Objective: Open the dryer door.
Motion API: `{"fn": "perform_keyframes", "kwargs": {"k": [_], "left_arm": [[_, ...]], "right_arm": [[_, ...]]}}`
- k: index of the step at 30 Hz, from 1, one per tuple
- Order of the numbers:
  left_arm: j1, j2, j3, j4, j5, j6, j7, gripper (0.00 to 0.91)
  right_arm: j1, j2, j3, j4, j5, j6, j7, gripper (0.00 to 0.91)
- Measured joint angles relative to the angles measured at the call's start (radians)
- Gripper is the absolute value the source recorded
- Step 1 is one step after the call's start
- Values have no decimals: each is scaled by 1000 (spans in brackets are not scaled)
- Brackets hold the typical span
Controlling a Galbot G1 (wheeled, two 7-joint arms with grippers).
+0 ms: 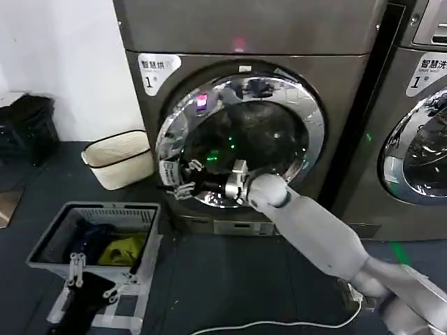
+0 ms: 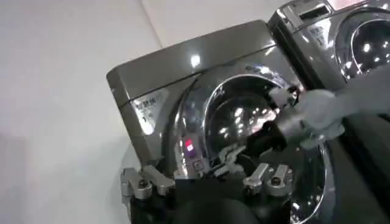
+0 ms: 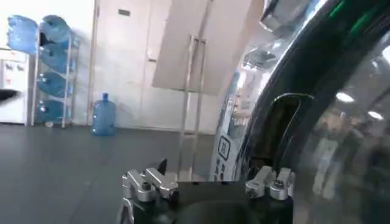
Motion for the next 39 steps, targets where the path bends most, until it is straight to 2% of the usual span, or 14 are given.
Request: {"fn": "perform_keyframes", "kwargs": {"k": [16,20,29,34,39], "left_arm": [[-182,214,-78,123,-136,70,58,907],[-254,279,-53,169,-150,79,68,907],[-403,428,40,247,-189,94,76,907],[-477,491,107,281,-212,83,91,907],[-571,550,199,318,-216,72,104,907]], "right_arm": [[-109,-187,74,222,115,-20,-123,907],[-148,-239,114,274,166,-24,-171,907],[-254,-341,225,382,182,-27,-253,907],[-383,-402,351,462,174,-23,-253,907],[-589,-457,555,528,169,-2,-241,907]]}}
